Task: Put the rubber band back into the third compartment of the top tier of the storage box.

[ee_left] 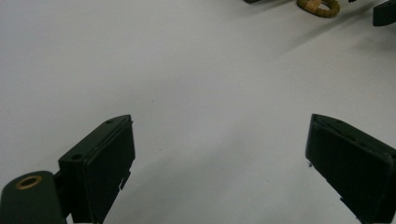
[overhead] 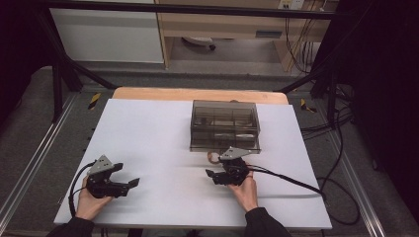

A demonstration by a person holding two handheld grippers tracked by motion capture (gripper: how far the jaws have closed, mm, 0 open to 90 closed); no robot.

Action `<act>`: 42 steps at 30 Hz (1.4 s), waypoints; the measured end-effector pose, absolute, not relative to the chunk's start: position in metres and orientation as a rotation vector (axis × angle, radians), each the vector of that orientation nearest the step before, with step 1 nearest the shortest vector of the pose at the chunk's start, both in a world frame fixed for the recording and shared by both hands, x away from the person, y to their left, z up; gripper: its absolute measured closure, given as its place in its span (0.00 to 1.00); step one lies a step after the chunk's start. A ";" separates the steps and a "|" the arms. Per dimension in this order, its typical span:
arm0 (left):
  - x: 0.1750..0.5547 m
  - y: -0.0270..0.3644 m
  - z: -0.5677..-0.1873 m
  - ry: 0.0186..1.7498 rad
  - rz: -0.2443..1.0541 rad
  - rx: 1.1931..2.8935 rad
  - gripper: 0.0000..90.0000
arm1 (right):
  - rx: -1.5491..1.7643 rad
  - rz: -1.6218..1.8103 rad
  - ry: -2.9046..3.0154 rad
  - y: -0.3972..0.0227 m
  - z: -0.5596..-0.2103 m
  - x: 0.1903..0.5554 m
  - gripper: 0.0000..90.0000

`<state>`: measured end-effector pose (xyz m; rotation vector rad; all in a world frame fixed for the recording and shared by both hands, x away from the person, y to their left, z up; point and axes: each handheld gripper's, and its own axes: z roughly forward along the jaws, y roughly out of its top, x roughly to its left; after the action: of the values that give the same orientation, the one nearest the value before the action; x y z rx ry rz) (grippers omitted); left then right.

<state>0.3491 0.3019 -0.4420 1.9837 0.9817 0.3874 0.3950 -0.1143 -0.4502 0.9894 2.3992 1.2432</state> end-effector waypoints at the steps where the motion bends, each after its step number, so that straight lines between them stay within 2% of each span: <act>1: 0.349 0.302 -0.442 0.982 0.387 1.984 0.09 | 0.997 1.239 2.393 -0.114 -0.451 0.397 0.34; 26: 0.349 0.302 -0.442 0.979 0.389 1.985 0.10 | 0.977 1.203 2.396 -0.105 -0.459 0.411 0.36; 32: 0.349 0.302 -0.442 0.977 0.390 1.985 0.10 | 0.952 1.186 2.409 -0.104 -0.461 0.411 0.45; 37: 0.349 0.302 -0.442 0.976 0.389 1.985 0.10 | 0.950 1.166 2.425 -0.105 -0.458 0.410 0.58; 42: 0.349 0.302 -0.442 0.976 0.388 1.985 0.10 | 0.957 1.163 2.432 -0.105 -0.458 0.409 0.68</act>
<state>0.3491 0.3023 -0.4419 1.9849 0.9762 0.3883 0.4093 -0.1053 -0.4576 0.9574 2.4322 1.1630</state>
